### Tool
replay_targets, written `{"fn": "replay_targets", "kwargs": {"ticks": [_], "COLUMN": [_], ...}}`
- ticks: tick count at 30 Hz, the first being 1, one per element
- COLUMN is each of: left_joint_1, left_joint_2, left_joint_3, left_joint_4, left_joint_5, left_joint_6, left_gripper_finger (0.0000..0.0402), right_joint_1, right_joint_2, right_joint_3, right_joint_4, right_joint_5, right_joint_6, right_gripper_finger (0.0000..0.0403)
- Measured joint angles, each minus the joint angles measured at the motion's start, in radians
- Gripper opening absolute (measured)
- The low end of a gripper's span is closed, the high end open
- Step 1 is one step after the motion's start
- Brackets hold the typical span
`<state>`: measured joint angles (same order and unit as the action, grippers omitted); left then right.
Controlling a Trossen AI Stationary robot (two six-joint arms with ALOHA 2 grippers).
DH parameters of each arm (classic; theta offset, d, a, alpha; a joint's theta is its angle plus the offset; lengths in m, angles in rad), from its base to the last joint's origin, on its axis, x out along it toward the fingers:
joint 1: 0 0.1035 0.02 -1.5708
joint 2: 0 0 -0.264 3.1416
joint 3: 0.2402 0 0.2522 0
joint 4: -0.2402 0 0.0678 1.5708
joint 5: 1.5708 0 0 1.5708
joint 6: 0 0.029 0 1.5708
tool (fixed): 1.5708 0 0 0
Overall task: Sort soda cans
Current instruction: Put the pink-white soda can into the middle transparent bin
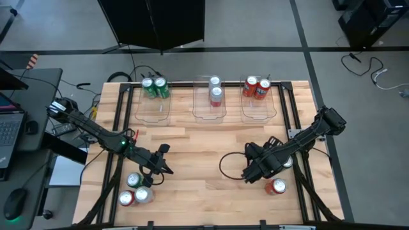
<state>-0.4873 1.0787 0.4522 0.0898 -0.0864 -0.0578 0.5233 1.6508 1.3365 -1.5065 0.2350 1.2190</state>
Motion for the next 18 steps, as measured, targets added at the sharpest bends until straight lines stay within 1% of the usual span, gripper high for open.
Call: {"fn": "replay_targets", "kwargs": {"ticks": [5,9,18], "left_joint_1": [0.0,0.0,-0.011], "left_joint_2": [0.0,0.0,0.0], "left_joint_3": [0.0,0.0,0.0], "left_joint_4": [0.0,0.0,0.0], "left_joint_5": [0.0,0.0,0.0], "left_joint_6": [-0.003,-0.006,-0.005], "left_gripper_finger": [0.0001,0.0001,0.0001], "right_joint_1": [-0.042,-0.063,-0.063], "right_joint_2": [0.0,0.0,-0.001], "right_joint_3": [0.0,0.0,0.0], "right_joint_4": [-0.047,-0.063,-0.065], "right_joint_5": [0.062,0.062,0.055], "right_joint_6": [-0.008,-0.01,0.004], "right_gripper_finger": [0.0254,0.0251,0.0248]}}
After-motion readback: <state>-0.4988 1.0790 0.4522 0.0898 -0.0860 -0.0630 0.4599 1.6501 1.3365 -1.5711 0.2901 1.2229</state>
